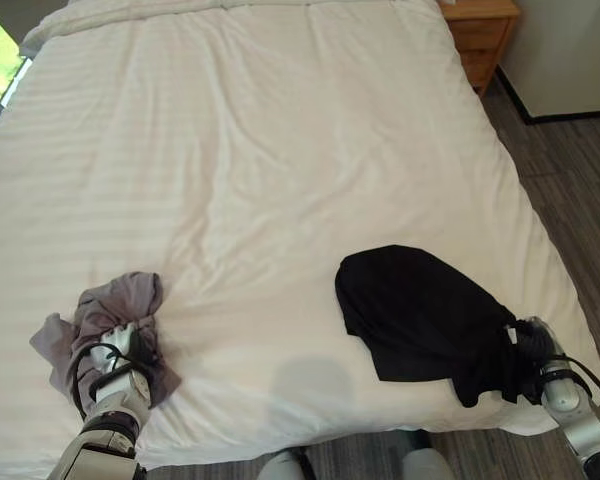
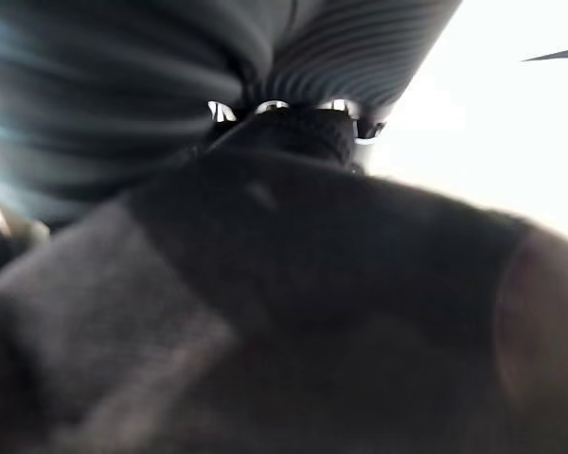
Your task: Pick up bed clothes into laundry basket.
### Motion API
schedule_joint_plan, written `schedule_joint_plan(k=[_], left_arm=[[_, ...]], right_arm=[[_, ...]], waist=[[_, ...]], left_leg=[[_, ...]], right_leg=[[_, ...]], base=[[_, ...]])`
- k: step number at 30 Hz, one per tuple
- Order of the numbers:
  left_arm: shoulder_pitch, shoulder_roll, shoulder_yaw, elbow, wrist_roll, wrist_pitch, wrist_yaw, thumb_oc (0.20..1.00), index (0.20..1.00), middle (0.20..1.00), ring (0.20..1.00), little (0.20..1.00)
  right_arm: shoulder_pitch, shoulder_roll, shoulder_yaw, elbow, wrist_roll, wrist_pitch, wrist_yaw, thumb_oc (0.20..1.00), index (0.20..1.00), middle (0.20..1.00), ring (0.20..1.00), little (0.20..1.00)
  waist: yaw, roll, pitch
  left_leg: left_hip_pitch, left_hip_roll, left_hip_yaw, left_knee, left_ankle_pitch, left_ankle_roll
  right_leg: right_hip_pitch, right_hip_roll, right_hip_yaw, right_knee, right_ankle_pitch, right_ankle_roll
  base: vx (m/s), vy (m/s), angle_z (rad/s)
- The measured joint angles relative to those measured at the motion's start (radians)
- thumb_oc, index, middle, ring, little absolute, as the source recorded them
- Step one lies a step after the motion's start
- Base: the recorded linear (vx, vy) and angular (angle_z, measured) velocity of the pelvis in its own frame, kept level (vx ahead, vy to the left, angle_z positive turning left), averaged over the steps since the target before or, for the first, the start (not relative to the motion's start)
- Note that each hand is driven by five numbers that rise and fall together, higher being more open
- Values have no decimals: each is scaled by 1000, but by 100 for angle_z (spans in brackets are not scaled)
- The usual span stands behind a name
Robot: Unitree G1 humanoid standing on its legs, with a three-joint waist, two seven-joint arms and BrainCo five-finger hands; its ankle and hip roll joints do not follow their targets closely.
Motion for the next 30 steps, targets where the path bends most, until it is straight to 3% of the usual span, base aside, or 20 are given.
schedule_joint_plan(k=[5,9,10,11,12,14,17,20,23,25,28,29,30], left_arm=[[-12,17,51,7,-140,-28,-76,200,200,200,200,200],[45,64,64,-143,-220,-33,-132,200,200,200,200,200],[181,135,105,-443,-263,-31,-166,200,200,200,200,200],[334,231,219,-791,-300,-55,-172,200,200,200,200,200],[350,257,263,-853,-310,-69,-153,200,200,200,200,200],[337,218,307,-857,-311,-33,-134,200,200,200,200,200],[249,169,326,-1078,-306,-65,-20,200,200,200,200,200],[124,132,327,-1224,-270,-129,56,200,200,200,200,200],[99,126,326,-1245,-269,-163,85,200,200,200,200,200],[106,79,344,-1281,-273,-165,108,200,200,200,200,200],[107,91,327,-1276,-271,-171,108,200,200,200,200,200],[105,92,325,-1274,-271,-173,107,307,307,307,307,307],[119,92,327,-1274,-263,-170,106,699,699,699,699,699]], right_arm=[[10,9,-5,7,-2,32,32,200,200,200,200,200],[17,20,-34,-2,-1,52,45,200,200,200,200,200],[56,27,-86,-44,0,58,50,200,200,200,200,200],[170,38,-180,-118,1,81,61,200,200,200,200,200],[202,46,-200,-116,1,88,58,200,200,200,200,200],[204,48,-249,-162,-2,116,55,200,200,200,200,200],[234,30,-376,-361,-40,109,25,200,200,200,200,200],[200,21,-427,-475,-81,75,-13,200,200,200,200,200],[190,19,-444,-502,-82,65,-44,200,200,200,200,200],[174,21,-466,-533,-84,61,-56,200,200,200,200,200],[136,-1,-464,-533,-110,59,-77,200,200,200,200,200],[134,-9,-464,-534,-112,57,-84,200,200,200,200,200],[134,-11,-463,-541,-117,57,-90,200,200,200,200,200]], waist=[[2,-11,-4],[12,-22,-5],[22,-31,0],[35,-38,1],[67,-34,-2],[78,-25,-18],[80,-24,-22],[49,-46,-55],[1,-61,-86],[-4,-48,-89],[16,-18,-79],[13,-14,-78],[3,-11,-77]], left_leg=[[68,-17,1,0,-14,-6],[89,-29,-8,0,-13,0],[89,-33,-10,-1,-11,0],[96,-48,-35,4,-7,3],[113,-57,-35,-1,-25,9],[124,-79,-33,5,-30,12],[132,-91,-38,-1,-27,16],[133,-89,-28,-1,-27,16],[142,-81,1,5,-28,15],[158,-62,55,-2,-34,13],[207,-31,113,-2,-60,17],[207,-23,115,-2,-65,14],[230,-32,147,-2,-70,12]], right_leg=[[71,-18,-12,0,-8,8],[104,-28,-28,-1,-12,11],[108,-31,-36,-1,-12,11],[138,-38,-74,0,-13,11],[151,-51,-86,2,-19,19],[162,-73,-92,1,-27,21],[169,-89,-99,16,-29,26],[150,-92,-82,28,-28,30],[123,-89,-55,31,-23,30],[71,-81,-68,80,-7,29],[10,-51,-218,126,82,-16],[12,-57,-246,120,82,-16],[0,-61,-293,106,110,-32]], base=[[60,12,3],[26,18,9],[8,17,38],[55,50,43],[91,74,33],[119,92,7],[11,47,8],[4,23,-15],[-23,10,-38],[-105,106,-87],[-94,74,-106],[-74,26,-82],[-81,-15,-66]])
